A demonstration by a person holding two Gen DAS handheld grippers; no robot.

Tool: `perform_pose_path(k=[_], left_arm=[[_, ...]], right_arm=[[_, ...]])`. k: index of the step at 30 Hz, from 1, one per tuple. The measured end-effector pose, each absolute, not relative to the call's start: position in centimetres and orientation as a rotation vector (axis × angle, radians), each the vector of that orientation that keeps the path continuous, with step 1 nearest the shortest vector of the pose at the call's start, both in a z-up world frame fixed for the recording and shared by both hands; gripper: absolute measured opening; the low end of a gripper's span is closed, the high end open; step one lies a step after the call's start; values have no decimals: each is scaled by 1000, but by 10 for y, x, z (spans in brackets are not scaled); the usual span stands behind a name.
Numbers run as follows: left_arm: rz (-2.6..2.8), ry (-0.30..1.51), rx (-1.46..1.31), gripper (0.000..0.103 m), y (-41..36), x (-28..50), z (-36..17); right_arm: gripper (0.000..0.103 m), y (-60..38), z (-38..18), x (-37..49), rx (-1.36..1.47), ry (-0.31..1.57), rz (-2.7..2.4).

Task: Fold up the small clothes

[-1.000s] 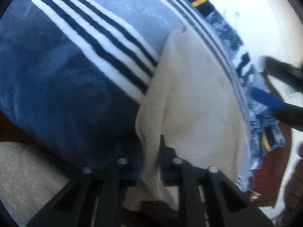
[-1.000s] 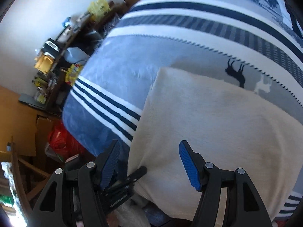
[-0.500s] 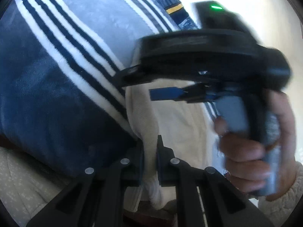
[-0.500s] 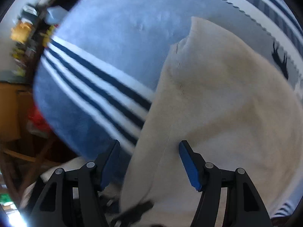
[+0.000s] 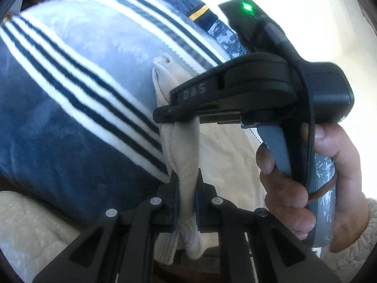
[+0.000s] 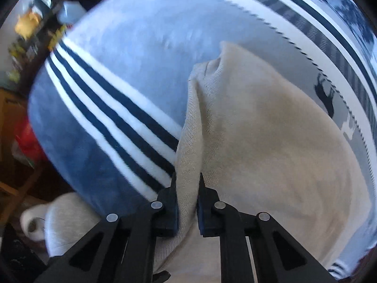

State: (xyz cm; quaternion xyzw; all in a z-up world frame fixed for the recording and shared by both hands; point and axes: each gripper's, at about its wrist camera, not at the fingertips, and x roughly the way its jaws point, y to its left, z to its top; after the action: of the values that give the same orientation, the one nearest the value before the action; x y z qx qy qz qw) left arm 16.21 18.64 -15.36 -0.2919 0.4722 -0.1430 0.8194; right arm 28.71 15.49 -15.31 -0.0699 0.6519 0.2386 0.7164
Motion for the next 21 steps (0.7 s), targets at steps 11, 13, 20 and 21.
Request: perform_pose_path(k=[11,13,20,21], left_arm=[[-363,901,-349,10,102,124,-65],[-392,878,-282,10,72,121,-49],[-545,863,-46,10,-56,107,-23],[-557,869,-13,10,-69,106,-24]], right_arm=[[11,11,-82,251,329,1195,697],[11,-16,-66,239,386,1132,702],[11,-151,-46,188,593,962,651],[11,-169,-51,179,621,945,630]])
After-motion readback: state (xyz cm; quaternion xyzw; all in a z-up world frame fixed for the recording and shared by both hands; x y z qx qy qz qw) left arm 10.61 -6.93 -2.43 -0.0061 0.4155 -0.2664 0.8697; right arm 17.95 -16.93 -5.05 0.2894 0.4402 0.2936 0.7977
